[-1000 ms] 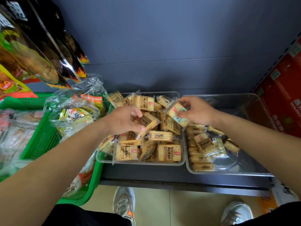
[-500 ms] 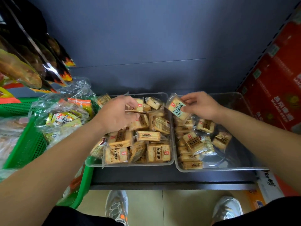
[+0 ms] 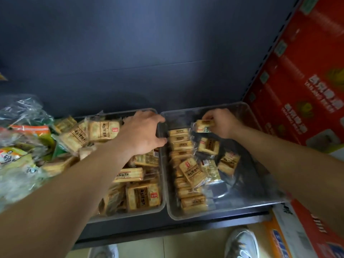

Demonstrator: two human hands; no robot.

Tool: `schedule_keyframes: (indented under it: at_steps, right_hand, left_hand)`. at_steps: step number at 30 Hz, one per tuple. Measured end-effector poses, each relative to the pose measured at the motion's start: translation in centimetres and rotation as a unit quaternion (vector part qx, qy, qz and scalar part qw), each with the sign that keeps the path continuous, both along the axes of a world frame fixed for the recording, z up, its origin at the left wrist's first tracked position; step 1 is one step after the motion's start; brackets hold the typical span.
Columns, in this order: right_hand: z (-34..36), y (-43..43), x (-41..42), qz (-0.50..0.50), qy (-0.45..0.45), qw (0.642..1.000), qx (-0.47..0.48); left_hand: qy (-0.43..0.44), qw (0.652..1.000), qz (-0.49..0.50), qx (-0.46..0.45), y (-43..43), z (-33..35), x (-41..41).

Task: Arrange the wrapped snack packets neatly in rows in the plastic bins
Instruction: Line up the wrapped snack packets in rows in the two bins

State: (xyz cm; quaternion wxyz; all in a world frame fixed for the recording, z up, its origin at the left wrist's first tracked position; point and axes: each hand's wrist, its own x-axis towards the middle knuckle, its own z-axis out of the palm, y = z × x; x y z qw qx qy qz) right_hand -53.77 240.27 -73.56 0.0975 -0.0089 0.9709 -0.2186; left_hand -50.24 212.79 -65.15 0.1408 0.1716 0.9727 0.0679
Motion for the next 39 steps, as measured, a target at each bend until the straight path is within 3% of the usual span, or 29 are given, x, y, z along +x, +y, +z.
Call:
schedule_keyframes:
  at_steps: [6, 12, 17, 23, 27, 30, 39]
  right_hand:
    - [-3.1, -0.6, 0.3, -0.024, 0.023, 0.997, 0.068]
    - [-3.3, -0.8, 1.6, -0.007, 0.046, 0.990, 0.134]
    - [-3.1, -0.1, 2.3, -0.079, 0.070, 0.983, 0.149]
    - [-3.9, -1.4, 1.8, -0.040, 0.033, 0.999, -0.001]
    - [-3.5, -0.1, 1.8, -0.084, 0.012, 0.992, -0.094]
    - [-3.8, 0.8, 1.8, -0.089, 0.023, 0.995, -0.039]
    - [-4.5, -0.4, 1.9, -0.066, -0.087, 0.993, 0.036]
  left_hand:
    - [-0.014, 0.998, -0.035, -0.058, 0.1, -1.7, -0.1]
    - [-0.014, 0.997, -0.051, -0.048, -0.4, -1.8, 0.0]
    - [-0.017, 0.997, -0.058, -0.046, -0.7, -2.0, 0.2]
    - [-0.020, 0.997, -0.059, -0.042, -0.8, -1.9, 0.3]
    - [-0.023, 0.997, -0.063, -0.038, -0.9, -1.9, 0.4]
    - [-0.023, 0.997, -0.060, -0.038, -0.9, -2.0, 0.4]
    - [-0.031, 0.997, -0.056, -0.041, -0.7, -1.7, 0.5]
